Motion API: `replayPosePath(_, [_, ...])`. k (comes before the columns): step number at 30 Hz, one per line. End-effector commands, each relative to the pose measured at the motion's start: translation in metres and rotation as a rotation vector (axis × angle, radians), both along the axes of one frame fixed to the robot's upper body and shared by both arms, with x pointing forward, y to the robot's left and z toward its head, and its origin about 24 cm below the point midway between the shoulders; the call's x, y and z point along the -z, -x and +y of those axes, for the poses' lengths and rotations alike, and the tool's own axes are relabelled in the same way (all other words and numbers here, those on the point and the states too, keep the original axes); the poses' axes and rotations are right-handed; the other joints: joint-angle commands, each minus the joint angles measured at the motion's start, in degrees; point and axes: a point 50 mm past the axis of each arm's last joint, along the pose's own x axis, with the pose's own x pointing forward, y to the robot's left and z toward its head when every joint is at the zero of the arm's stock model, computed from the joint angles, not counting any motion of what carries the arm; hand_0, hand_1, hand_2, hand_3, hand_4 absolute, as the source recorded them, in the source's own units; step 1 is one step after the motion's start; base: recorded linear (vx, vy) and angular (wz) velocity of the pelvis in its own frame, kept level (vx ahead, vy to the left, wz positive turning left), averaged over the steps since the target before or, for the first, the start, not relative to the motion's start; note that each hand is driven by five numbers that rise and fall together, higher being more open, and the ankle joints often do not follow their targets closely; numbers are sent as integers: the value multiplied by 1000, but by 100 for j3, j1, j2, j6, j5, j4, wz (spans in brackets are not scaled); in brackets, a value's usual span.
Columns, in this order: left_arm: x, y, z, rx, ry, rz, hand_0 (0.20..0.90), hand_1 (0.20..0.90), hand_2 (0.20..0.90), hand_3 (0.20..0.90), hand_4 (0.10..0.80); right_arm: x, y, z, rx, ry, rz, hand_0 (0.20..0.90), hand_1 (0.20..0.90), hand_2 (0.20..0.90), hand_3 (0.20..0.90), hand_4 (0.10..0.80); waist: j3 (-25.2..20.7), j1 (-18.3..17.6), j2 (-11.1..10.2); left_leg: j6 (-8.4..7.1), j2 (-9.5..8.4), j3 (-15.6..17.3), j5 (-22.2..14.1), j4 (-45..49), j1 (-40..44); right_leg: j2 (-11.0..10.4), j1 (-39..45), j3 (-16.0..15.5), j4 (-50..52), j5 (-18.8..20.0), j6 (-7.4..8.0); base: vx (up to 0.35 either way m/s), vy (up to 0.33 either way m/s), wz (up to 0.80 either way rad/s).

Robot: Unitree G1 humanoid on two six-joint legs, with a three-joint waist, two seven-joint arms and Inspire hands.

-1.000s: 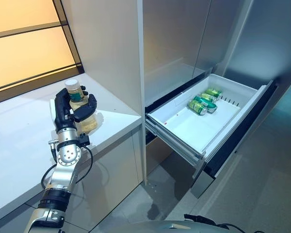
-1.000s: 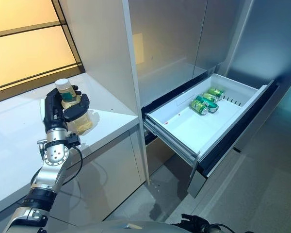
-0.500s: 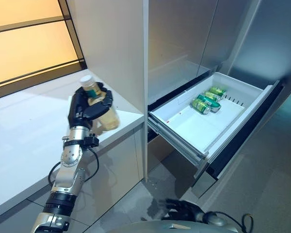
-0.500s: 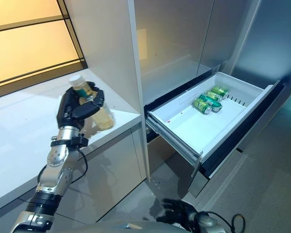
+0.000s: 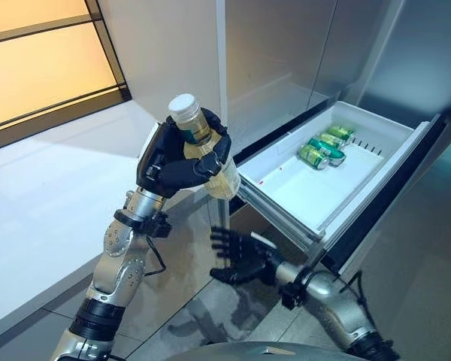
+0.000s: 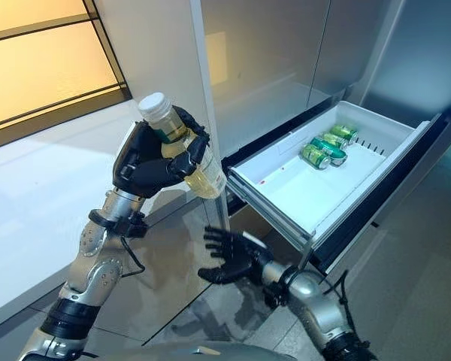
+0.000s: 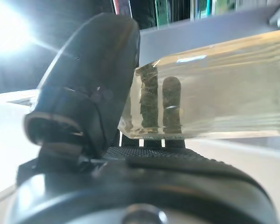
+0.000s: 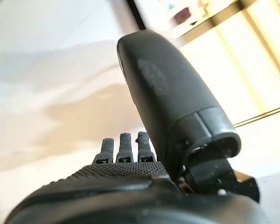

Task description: Put drinks into fridge and close the fridge

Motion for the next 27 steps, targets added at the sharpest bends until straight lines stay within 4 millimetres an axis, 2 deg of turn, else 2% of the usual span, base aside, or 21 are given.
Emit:
replayPosePath(1, [-61,10,-1,109,129,-304,300,300,300,200,100,-86,-29,15,-23,-272,-340,900,900,900,900,800,-318,-83,-121,82,-128,-120,-529,11,94,-74,-96,-193,169,37,283,-10,8,-6])
replayPosePath(2, [-61,10,-1,109,129,-304,300,300,300,200,100,-86,-29,15,-23,-272,-340,900,900,900,900,800,-317,-82,-121,82,-128,-119,-529,11,94,-74,-96,-192,169,37,283,-5,8,-9])
replayPosePath(4, [-61,9,-2,139,112,-291,300,300,300,200,100,-110,-34,9,-33,-305,-404,900,900,900,900,800,-336,-98,-137,86,-115,-55,-545,11,107,-76,-99,-183,164,43,287,-6,9,-8])
replayPosePath(10, [-57,9,-12,214,62,-243,300,300,300,200,100,-135,-31,6,-100,-376,-436,900,900,900,900,800,-366,-114,-183,99,-90,61,-555,11,128,-87,-95,-187,148,62,287,-1,1,-1])
replayPosePath(18, [-50,4,-28,255,-12,-183,300,300,300,200,100,-149,-28,15,-198,-390,-453,900,900,900,900,800,-387,-158,-200,106,-90,93,-552,11,122,-88,-107,-153,119,109,296,0,0,0])
replayPosePath(27, [-45,-5,-35,222,-112,-146,300,300,300,200,100,-157,-23,27,-342,-330,-459,900,900,900,900,800,-395,-185,-219,100,-87,130,-536,11,110,-93,-129,-127,109,135,315,0,0,0])
